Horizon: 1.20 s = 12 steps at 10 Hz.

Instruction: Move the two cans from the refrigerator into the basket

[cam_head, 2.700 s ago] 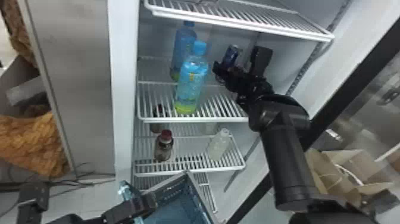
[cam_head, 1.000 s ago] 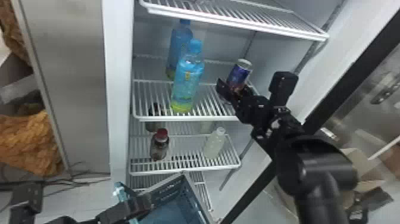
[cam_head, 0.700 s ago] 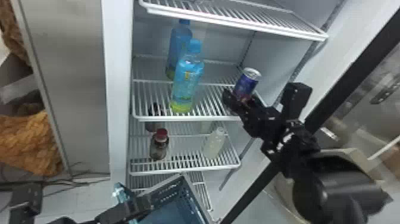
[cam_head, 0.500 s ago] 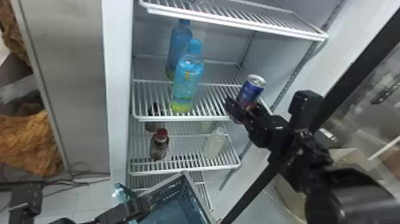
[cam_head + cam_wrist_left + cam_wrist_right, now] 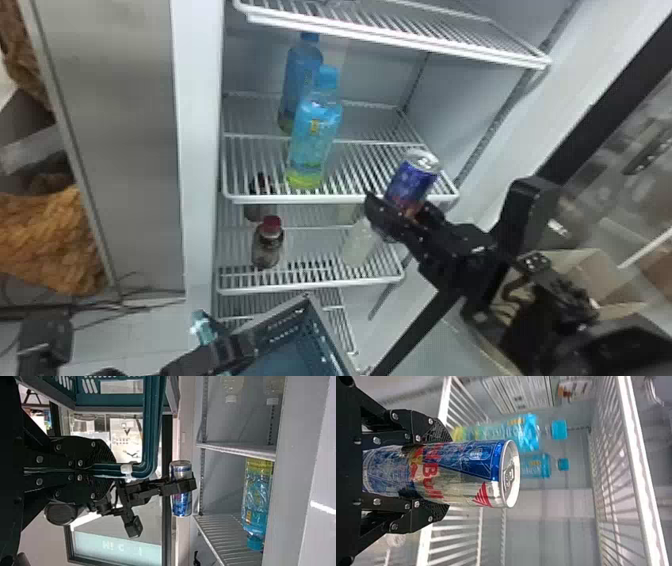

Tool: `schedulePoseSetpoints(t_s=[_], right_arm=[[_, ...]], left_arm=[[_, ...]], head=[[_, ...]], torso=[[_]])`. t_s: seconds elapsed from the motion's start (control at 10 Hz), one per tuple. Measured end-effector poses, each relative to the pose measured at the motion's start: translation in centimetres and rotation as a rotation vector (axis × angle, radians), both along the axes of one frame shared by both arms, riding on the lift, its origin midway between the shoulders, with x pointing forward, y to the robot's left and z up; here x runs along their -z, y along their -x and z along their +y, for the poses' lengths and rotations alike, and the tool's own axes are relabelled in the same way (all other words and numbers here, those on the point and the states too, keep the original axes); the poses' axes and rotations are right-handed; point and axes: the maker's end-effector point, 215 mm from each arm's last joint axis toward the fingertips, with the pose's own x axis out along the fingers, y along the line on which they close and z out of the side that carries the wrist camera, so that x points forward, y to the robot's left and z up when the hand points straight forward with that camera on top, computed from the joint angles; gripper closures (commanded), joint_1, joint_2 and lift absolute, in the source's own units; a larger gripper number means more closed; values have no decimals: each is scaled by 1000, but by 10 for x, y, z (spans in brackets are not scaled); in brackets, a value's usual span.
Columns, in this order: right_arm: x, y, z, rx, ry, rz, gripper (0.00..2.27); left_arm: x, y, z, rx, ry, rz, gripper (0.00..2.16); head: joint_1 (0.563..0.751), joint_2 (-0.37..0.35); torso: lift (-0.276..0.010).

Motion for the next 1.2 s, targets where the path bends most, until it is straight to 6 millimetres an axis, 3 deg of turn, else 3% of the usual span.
schedulePoseSetpoints(t_s=[0.7, 1.2], right_arm=[[44, 75, 85, -247, -98, 258, 1283], [91, 127, 108, -352, -130, 501, 1269]], left_arm=[[2, 1, 0, -1, -5, 4, 1197], [3, -1, 0, -8, -6, 4, 1197]], head=[[695, -277], [695, -259]], torso=[[-35], [-35]])
